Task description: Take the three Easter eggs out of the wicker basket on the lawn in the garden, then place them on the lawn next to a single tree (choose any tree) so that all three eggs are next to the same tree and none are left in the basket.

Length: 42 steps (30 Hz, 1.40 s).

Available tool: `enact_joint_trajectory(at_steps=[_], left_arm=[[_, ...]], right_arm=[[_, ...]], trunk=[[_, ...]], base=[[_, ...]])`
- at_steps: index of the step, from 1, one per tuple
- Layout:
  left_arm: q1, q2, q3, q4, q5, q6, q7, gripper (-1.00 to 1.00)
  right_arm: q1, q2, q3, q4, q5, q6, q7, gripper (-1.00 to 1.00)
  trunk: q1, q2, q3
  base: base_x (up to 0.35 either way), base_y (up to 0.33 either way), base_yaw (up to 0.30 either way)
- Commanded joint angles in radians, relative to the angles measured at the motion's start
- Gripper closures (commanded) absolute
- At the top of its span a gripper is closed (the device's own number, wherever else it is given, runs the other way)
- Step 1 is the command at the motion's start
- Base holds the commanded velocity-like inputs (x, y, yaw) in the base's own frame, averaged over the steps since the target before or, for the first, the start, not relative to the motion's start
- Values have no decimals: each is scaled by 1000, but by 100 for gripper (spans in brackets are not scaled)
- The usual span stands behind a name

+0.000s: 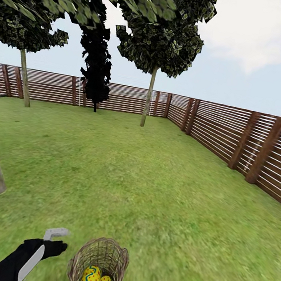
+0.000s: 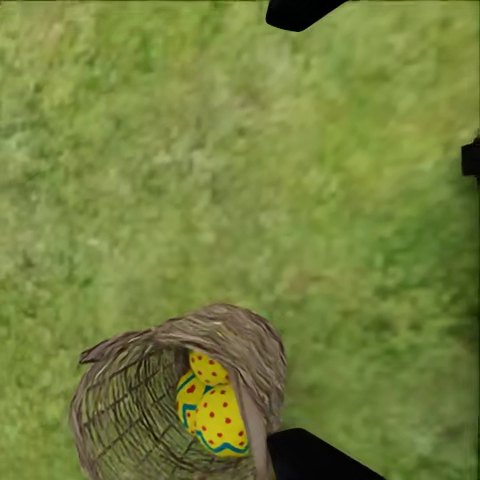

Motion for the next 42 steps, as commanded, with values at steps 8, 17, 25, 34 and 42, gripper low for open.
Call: enact_joint_trajectory(at_steps=[8,17,25,34,42], left_arm=[[-1,37,-1,-22,8,10,28,-100],[-1,46,-1,-24,9,6,110,-100],[-1,66,-1,-24,10,10,136,-100],[-2,66,-3,-26,9,16,139,-100],[-3,63,-6,-25,5,22,139,-100]], right_arm=[[-36,5,28,-24,1,25,-7,-100],[-155,5,27,-32,2,122,-8,-100],[-201,5,26,-33,0,141,-7,-100],[-210,1,22,-26,1,143,-7,-100],[-213,1,21,-21,0,143,-7,-100]], trunk=[[0,-1,0],[0,-1,0],[8,-15,-6],[16,-29,-13],[16,-29,-13]], base=[[75,81,0],[26,24,0],[1,1,0],[0,0,0],[0,0,0]])
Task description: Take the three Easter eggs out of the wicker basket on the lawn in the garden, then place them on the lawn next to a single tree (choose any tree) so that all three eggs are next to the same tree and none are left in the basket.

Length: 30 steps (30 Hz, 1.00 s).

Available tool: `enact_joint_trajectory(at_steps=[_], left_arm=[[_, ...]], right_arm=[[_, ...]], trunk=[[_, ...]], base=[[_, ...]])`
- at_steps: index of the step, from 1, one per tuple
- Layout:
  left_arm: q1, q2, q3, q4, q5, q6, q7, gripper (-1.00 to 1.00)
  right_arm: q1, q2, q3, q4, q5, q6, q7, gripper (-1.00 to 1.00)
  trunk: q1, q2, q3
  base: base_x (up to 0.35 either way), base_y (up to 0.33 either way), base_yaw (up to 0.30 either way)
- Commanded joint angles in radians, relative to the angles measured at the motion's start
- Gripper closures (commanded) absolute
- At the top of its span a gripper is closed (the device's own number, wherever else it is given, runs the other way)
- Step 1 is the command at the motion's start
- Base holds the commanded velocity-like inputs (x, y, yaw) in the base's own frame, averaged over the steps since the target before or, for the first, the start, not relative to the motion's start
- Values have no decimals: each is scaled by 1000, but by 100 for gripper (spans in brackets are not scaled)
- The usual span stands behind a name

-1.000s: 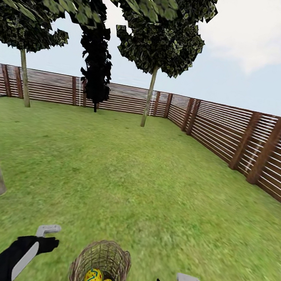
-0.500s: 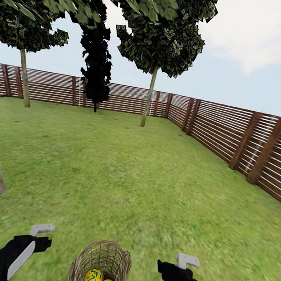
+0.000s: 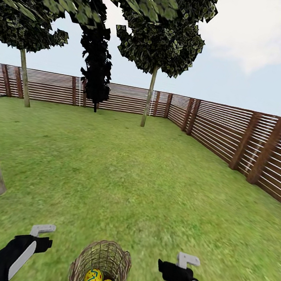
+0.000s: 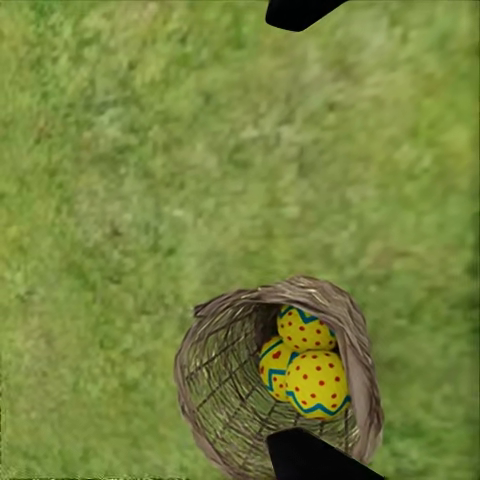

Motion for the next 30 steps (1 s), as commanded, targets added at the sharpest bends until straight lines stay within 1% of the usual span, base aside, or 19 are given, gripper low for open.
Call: enact_joint_trajectory(at_steps=[1,8,9,10,13,17,24,30], left_arm=[[0,1,-1,-1,10,4,7,-100],[1,14,0,3,9,-8,4,-100],[2,20,0,4,9,-9,4,-100],[2,31,0,5,9,-10,4,-100],[3,47,-1,6,7,-12,4,-100],[2,56,-1,4,2,-2,-2,-100],[2,62,-1,0,0,5,-8,-100],[1,61,-6,-2,0,6,-8,-100]], right_arm=[[-2,1,-1,-1,-1,5,0,-100],[-15,4,4,2,-1,5,1,-100],[-16,4,5,2,-1,5,1,-100],[-17,5,6,2,-1,4,3,-100],[-17,4,7,2,-1,-3,4,-100],[-18,4,10,2,-1,-8,3,-100],[-18,4,10,3,-1,-12,5,-100],[-18,4,9,11,-1,-24,8,-100]], trunk=[[0,-1,0],[0,-1,0],[0,-1,0],[0,-1,0],[0,-1,0],[0,-1,0],[0,-1,0],[0,-1,0]], base=[[0,0,0],[0,0,0],[0,0,0],[0,0,0],[0,0,0],[3,0,0],[127,0,0],[44,0,0]])
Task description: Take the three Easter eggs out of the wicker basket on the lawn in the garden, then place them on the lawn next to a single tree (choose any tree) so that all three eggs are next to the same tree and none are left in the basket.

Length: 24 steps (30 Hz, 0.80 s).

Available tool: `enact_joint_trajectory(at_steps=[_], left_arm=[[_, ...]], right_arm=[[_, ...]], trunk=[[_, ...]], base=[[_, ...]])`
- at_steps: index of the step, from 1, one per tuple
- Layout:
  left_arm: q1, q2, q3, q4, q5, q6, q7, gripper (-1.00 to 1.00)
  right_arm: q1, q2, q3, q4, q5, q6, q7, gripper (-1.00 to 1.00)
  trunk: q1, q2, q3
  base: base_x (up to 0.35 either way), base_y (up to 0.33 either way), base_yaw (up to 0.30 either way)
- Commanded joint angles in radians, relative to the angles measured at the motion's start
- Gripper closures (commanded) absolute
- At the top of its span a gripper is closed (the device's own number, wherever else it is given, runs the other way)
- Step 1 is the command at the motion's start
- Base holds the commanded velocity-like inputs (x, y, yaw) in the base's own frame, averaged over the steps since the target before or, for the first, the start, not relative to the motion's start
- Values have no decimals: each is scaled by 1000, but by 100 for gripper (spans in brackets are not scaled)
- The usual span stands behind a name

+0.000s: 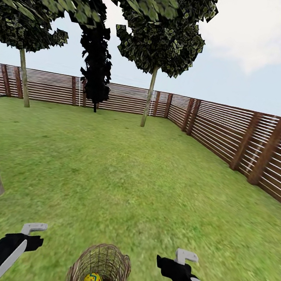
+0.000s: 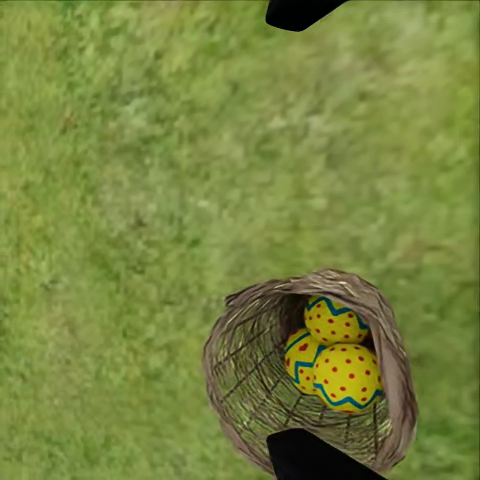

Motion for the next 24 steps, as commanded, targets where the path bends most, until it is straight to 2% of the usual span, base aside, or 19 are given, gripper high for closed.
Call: enact_joint_trajectory(at_steps=[1,6,12,18,22,24], left_arm=[[0,0,-1,-1,11,4,7,-100],[0,0,-3,-2,11,4,7,-100],[-1,-1,-3,1,11,1,8,-100],[-1,-1,0,3,11,-1,8,-100],[-1,0,1,3,11,-3,8,-100],[-1,-1,0,1,11,-4,8,-100]], right_arm=[[0,1,-3,0,-1,4,2,-100],[0,0,-6,3,-1,1,3,-100],[0,0,-7,3,-1,0,4,-100],[0,1,-3,6,0,2,0,-100],[-6,2,-1,31,0,8,-3,-100],[-27,2,2,68,1,13,-3,-100]], trunk=[[0,-1,0],[0,-1,0],[0,-1,0],[0,-1,0],[0,-1,0],[0,-1,0]], base=[[9,0,0],[19,0,0],[176,0,0],[62,24,0],[15,149,0],[7,79,0]])
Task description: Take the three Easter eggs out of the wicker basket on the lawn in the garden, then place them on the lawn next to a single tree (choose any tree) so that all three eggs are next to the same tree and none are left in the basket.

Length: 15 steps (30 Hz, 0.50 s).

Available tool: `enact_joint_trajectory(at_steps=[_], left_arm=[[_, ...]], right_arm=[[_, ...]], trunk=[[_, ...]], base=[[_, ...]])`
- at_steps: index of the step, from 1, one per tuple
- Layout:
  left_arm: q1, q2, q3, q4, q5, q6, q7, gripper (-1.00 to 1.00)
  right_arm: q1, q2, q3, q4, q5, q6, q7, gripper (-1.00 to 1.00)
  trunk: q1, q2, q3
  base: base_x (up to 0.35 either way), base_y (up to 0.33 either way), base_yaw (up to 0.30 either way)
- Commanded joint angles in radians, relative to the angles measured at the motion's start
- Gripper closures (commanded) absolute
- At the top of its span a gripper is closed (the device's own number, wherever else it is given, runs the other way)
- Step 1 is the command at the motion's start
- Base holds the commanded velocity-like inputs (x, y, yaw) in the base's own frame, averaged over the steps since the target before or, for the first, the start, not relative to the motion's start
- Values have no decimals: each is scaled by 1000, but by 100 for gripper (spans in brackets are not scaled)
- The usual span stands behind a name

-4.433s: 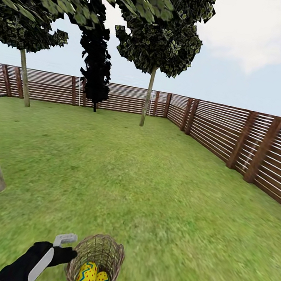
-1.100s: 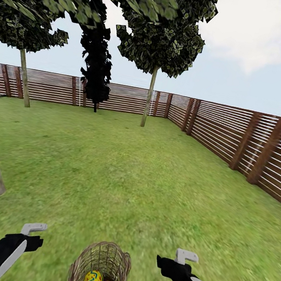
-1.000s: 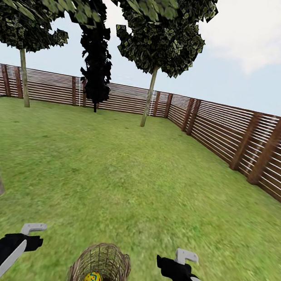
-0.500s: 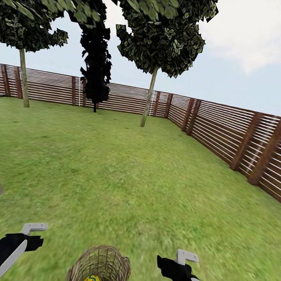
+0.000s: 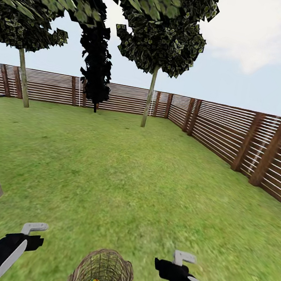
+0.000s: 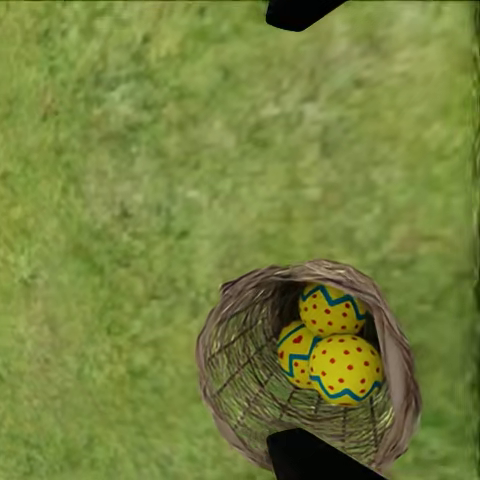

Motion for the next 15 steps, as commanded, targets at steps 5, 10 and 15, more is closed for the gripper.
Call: enact_joint_trajectory(at_steps=[5,10,15], left_arm=[[0,-2,-3,-2,11,2,8,-100],[0,-1,-4,-1,11,-2,9,-100],[1,0,-2,0,11,-3,9,-100]], right_arm=[[-84,2,20,118,0,11,-1,-100],[-207,2,38,277,2,35,-3,-100],[-338,2,44,465,6,54,-7,-100]], trunk=[[0,-1,0],[0,-1,0],[0,-1,0]], base=[[3,31,0],[1,8,0],[0,2,0]])
